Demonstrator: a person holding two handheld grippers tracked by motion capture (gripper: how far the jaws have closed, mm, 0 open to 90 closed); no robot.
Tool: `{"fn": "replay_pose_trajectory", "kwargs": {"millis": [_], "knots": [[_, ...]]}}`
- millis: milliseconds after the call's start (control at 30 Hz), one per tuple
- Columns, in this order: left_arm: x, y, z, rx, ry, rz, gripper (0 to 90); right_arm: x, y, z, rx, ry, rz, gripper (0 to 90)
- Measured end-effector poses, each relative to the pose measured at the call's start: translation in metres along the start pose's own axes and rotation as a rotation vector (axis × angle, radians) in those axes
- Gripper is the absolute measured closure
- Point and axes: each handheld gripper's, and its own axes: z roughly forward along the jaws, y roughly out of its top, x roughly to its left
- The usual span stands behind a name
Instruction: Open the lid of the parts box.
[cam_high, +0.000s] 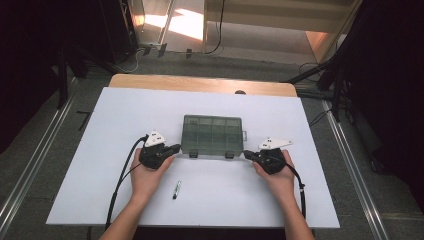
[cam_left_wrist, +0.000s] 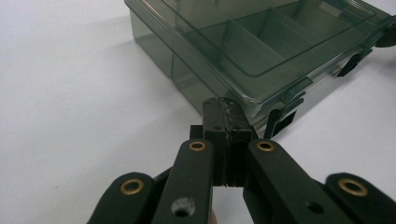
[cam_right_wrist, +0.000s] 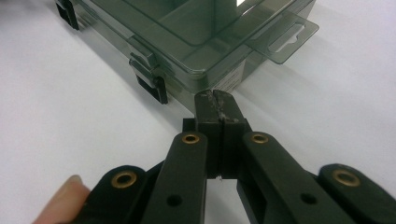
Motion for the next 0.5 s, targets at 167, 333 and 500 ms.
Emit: {"fn": "replay_pose_trajectory", "kwargs": {"millis": [167,333,500], "knots": [[-0.0002,-0.0001,0.0002,-0.001,0.000,0.000,90.0,0.0002,0.0002,-0.0001,-0.002,0.000,-0.002,90.0],[-0.0003,-0.0001,0.0001,-0.001,0.000,0.001,90.0,0.0006,0.0005,-0.0004,0.000,0.000,-0.005,90.0],[0.0000,0.0000,0.0000,-0.001,0.000,0.000,90.0,0.0010,0.0013,-0.0011,0.000,-0.001,-0.005,90.0]]}}
